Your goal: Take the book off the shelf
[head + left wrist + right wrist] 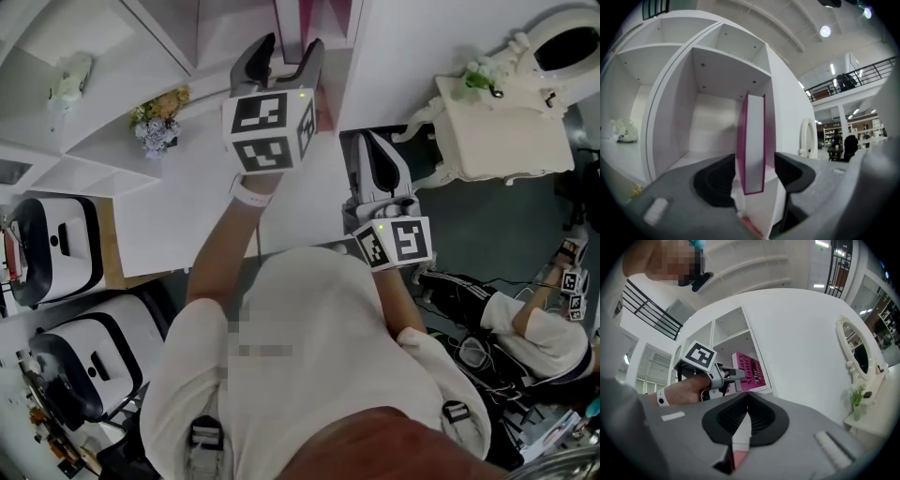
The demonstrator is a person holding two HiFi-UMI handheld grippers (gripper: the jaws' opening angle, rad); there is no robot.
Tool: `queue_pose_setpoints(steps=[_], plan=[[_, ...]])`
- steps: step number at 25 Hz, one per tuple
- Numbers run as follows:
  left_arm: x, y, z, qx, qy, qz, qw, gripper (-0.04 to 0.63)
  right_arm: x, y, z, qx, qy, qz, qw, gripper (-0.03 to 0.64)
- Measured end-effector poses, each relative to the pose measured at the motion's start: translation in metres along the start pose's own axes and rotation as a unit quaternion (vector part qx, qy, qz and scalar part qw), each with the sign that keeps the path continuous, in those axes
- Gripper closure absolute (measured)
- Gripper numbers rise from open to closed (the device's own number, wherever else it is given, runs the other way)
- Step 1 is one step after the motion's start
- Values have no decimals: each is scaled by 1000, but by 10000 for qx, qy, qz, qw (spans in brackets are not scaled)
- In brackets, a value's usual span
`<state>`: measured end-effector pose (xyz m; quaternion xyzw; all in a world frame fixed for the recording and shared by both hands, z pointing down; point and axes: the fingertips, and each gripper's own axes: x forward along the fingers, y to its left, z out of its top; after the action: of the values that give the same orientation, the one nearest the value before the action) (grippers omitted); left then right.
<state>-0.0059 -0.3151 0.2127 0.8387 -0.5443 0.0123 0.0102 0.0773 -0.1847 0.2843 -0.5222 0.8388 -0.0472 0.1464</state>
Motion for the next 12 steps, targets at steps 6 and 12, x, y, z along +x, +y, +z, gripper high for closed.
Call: queue_pose_setpoints(steps=[6,12], plan=[[17,5,-3,2,58,14,10000,336,1,-6,-2,1,38,-130,9999,620],[32,9,-10,4,114,74,9999,370,-1,-13,-5,14,77,-257,9996,620]])
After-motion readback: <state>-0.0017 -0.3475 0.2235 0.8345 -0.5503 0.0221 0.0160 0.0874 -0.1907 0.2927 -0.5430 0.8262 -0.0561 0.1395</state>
